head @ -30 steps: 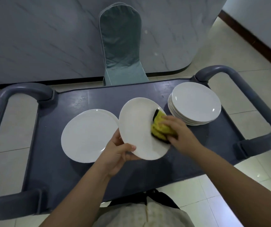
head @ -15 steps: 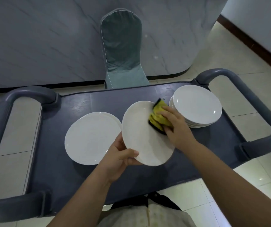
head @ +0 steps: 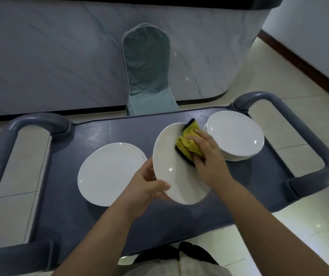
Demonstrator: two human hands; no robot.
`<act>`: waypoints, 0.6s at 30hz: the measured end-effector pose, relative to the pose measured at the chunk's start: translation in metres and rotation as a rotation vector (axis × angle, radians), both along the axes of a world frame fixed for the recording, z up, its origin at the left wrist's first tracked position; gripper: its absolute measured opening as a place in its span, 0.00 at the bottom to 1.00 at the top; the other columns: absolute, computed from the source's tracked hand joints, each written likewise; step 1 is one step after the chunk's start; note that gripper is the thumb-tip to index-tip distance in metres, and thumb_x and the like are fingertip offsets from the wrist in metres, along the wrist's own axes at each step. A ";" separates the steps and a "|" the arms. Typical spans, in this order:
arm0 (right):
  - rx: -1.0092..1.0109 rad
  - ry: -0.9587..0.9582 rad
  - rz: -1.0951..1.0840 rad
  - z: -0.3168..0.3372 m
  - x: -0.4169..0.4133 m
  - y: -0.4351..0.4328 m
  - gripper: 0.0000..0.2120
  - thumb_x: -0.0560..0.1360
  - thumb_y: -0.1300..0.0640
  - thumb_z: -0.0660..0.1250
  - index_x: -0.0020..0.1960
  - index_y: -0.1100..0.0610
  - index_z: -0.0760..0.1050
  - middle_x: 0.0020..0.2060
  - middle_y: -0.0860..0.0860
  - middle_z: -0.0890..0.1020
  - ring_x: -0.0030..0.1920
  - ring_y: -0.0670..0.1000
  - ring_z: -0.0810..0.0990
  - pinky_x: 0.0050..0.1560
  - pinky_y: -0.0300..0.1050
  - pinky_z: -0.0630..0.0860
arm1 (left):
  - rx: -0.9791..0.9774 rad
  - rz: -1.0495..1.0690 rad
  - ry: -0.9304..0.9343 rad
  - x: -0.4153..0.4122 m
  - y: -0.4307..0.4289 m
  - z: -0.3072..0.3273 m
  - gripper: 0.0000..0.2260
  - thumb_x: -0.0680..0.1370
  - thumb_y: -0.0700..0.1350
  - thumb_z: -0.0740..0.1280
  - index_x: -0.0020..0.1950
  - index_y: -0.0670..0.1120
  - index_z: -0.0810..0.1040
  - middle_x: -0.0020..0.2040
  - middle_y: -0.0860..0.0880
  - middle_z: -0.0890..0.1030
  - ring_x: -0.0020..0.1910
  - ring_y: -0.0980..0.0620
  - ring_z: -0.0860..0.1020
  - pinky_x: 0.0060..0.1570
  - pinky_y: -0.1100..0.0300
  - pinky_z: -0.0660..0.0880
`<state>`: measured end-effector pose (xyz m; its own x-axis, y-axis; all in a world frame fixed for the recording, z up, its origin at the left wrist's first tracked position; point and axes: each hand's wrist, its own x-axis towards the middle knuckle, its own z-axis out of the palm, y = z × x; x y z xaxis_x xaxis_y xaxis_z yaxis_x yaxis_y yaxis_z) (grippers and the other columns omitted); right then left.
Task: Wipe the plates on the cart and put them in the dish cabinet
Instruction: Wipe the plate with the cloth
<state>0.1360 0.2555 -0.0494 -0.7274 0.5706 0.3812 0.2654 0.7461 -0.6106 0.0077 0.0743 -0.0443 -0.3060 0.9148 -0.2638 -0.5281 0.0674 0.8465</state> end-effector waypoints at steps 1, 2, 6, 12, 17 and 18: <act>-0.009 0.005 0.048 0.005 -0.008 -0.011 0.26 0.70 0.65 0.64 0.66 0.49 0.71 0.72 0.50 0.68 0.70 0.51 0.67 0.73 0.45 0.60 | 0.005 -0.006 0.011 -0.001 0.002 0.001 0.30 0.66 0.30 0.67 0.66 0.50 0.75 0.59 0.39 0.80 0.55 0.38 0.79 0.48 0.35 0.76; -0.005 0.000 0.125 0.006 -0.008 -0.023 0.25 0.70 0.63 0.64 0.66 0.48 0.71 0.72 0.49 0.67 0.70 0.49 0.65 0.73 0.41 0.59 | 0.014 -0.005 0.018 -0.003 0.003 0.002 0.30 0.67 0.30 0.67 0.67 0.49 0.75 0.59 0.39 0.80 0.55 0.38 0.79 0.48 0.35 0.76; 0.028 -0.034 0.286 -0.028 0.042 -0.032 0.25 0.72 0.67 0.68 0.65 0.48 0.73 0.72 0.46 0.67 0.71 0.50 0.67 0.71 0.46 0.65 | -0.047 0.133 0.007 -0.020 0.003 0.010 0.30 0.69 0.27 0.67 0.68 0.49 0.74 0.59 0.42 0.80 0.53 0.40 0.81 0.42 0.43 0.81; -0.018 0.077 0.021 0.016 0.046 0.022 0.23 0.73 0.66 0.68 0.66 0.54 0.74 0.68 0.51 0.73 0.69 0.49 0.70 0.69 0.53 0.68 | -0.210 0.355 0.483 -0.066 0.030 0.054 0.12 0.80 0.40 0.63 0.62 0.53 0.72 0.53 0.49 0.81 0.49 0.50 0.80 0.43 0.54 0.78; 0.117 0.158 0.212 0.090 -0.006 0.029 0.21 0.74 0.67 0.70 0.67 0.61 0.74 0.68 0.56 0.73 0.68 0.52 0.72 0.69 0.44 0.68 | -0.267 0.316 1.142 -0.070 0.066 0.085 0.05 0.81 0.50 0.63 0.49 0.50 0.73 0.41 0.55 0.77 0.40 0.54 0.75 0.34 0.60 0.67; 0.121 0.147 0.248 0.095 -0.014 0.028 0.21 0.74 0.67 0.70 0.67 0.61 0.74 0.68 0.56 0.72 0.69 0.52 0.72 0.70 0.44 0.68 | -0.260 0.281 1.229 -0.065 0.070 0.089 0.06 0.80 0.51 0.64 0.46 0.50 0.73 0.38 0.55 0.76 0.38 0.54 0.74 0.31 0.61 0.65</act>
